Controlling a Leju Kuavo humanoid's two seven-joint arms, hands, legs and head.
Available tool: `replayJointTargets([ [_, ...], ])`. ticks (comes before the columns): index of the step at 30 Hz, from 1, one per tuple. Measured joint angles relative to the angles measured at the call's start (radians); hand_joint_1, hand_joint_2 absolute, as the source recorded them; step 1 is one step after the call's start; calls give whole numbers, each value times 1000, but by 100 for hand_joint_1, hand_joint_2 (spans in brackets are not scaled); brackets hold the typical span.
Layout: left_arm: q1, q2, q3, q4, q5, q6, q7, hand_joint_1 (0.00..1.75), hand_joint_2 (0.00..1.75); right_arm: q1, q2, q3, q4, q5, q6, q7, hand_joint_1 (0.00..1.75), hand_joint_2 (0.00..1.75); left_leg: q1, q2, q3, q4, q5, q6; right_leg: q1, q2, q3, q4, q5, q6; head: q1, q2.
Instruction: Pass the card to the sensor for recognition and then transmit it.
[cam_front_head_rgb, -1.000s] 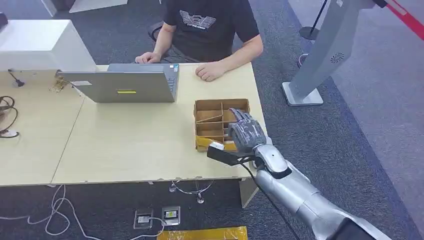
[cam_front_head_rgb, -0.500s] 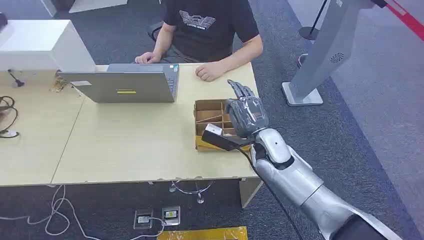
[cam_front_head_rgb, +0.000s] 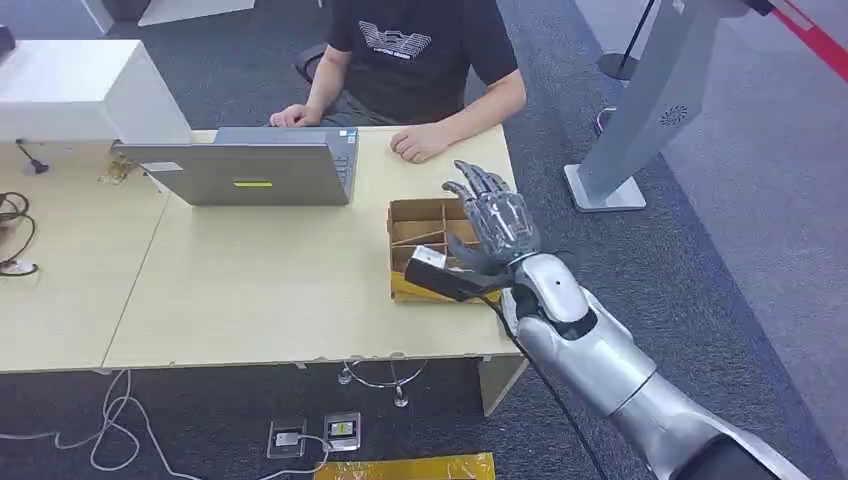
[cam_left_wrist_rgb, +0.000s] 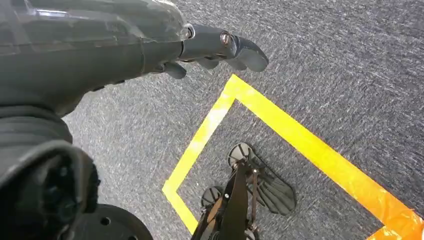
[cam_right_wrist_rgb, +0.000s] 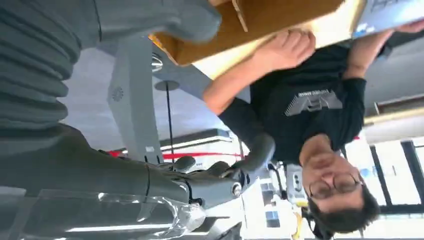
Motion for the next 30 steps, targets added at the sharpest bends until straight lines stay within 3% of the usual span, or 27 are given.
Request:
replayJointTargets([
  [18, 0, 0, -6, 0, -3, 1, 1, 0, 0, 29, -4, 17, 55, -30, 76, 4, 0, 175, 0, 0, 0, 0, 0, 0, 0, 0, 0, 0, 0, 0, 0, 0],
  [30, -1, 0, -21, 0, -8, 0, 1, 0, 0, 30, -10, 19, 131, -39, 81, 3, 0, 175, 0, 0, 0, 0, 0, 0, 0, 0, 0, 0, 0, 0, 0, 0],
])
